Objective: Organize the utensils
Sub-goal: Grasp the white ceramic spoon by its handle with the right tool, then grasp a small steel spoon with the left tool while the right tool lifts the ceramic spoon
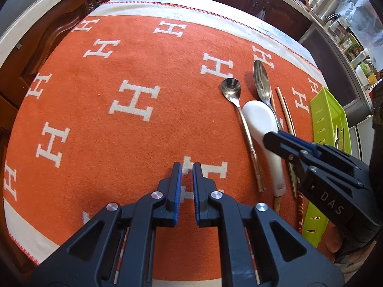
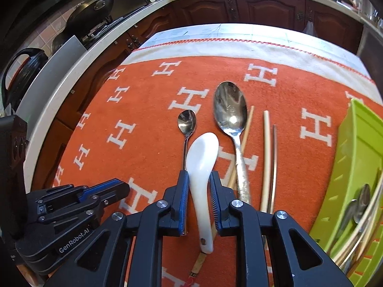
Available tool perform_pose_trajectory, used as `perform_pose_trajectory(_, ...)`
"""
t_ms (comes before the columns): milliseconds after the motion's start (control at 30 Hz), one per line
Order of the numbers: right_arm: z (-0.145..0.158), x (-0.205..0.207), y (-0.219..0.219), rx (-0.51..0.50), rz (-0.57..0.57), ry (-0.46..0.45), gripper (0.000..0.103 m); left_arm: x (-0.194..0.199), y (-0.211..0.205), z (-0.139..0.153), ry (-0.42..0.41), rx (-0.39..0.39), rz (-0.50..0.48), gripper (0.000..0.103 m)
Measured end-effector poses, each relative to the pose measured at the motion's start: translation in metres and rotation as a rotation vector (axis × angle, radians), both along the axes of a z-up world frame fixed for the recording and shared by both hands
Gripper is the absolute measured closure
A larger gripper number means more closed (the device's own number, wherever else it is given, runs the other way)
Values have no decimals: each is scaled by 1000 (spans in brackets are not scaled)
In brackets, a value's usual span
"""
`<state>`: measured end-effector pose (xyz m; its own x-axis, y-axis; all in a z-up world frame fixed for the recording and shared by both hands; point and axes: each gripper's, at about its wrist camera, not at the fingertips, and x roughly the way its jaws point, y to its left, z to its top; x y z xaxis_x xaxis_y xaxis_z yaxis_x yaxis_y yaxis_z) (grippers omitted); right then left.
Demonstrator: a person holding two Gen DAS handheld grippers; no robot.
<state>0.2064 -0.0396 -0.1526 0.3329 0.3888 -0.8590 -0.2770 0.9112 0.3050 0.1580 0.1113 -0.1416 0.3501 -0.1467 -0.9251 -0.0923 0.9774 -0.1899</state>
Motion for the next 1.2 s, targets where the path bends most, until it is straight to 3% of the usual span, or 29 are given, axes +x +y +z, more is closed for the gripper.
perform_pose_trajectory(233,-6,6,5,21,15,15,85,2,2,-2,4,-1,6,97)
perform_pose_trajectory(333,-15,9,10,27,47,76,85,3,2,-3,8,-3,5,97)
perform_pose_trajectory(500,-16,11,14,25,38,62,86,4,3,-5,10,-1,6,97)
perform_pose_trajectory(633,-12,7,13,12,19,29,96,6,3,-4,6,11,7,97)
perform_pose_trajectory(700,-10,6,14,6,1,10,96,11,2,-3,3,11,5,97)
perform_pose_trajectory(1000,9,-10,-12,34,-45,-36,96,66,7,-11,-56,-173,-57,97)
perform_pose_trajectory(1133,19,-22,-23,23,-52,-62,96,83,11,-10,-112,-200,-61,78)
perform_pose_trajectory(1200,21,-27,-28,27,-58,-66,96,89,9,-9,-136,-192,-71,73)
